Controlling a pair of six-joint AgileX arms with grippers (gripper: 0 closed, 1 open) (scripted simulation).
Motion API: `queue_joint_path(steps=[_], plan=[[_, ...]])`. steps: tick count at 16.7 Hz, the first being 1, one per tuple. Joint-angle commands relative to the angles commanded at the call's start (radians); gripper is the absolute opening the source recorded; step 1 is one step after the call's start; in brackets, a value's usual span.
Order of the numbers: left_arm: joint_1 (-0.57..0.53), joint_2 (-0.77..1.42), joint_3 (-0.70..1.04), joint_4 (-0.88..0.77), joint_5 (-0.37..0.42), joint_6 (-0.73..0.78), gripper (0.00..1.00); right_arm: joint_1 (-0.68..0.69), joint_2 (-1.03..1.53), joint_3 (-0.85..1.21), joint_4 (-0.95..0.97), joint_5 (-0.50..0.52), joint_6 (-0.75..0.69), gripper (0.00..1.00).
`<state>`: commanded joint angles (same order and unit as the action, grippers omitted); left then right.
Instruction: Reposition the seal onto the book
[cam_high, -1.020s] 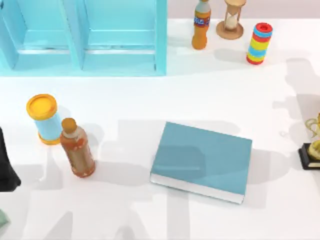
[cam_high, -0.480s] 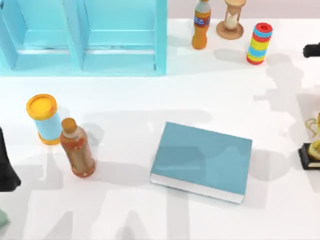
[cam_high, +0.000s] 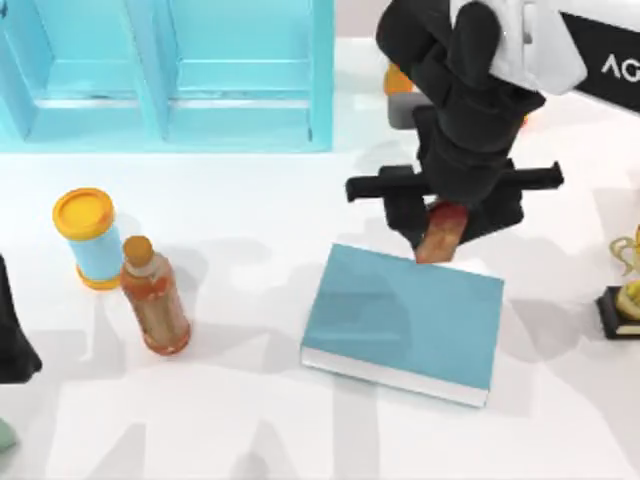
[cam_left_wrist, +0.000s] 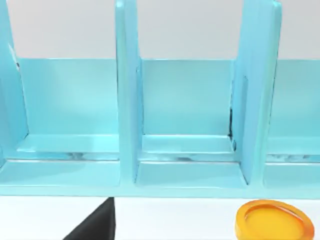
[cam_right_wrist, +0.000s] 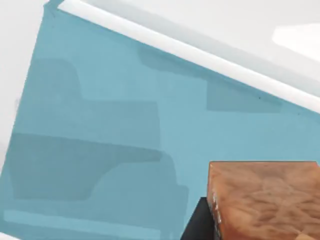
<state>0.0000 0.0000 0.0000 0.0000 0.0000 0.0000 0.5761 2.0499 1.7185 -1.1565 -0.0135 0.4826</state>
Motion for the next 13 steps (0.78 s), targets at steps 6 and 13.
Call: queue_joint_path(steps=[6,13], plan=[[0.0,0.0,0.0,0.0,0.0,0.0,1.0,0.082,0.045,-0.013,-0.028,0.014,0.193,0.0],[0.0,0.0,0.0,0.0,0.0,0.0,1.0,0.086,0.039,-0.013,-0.029,0.015,0.207,0.0]])
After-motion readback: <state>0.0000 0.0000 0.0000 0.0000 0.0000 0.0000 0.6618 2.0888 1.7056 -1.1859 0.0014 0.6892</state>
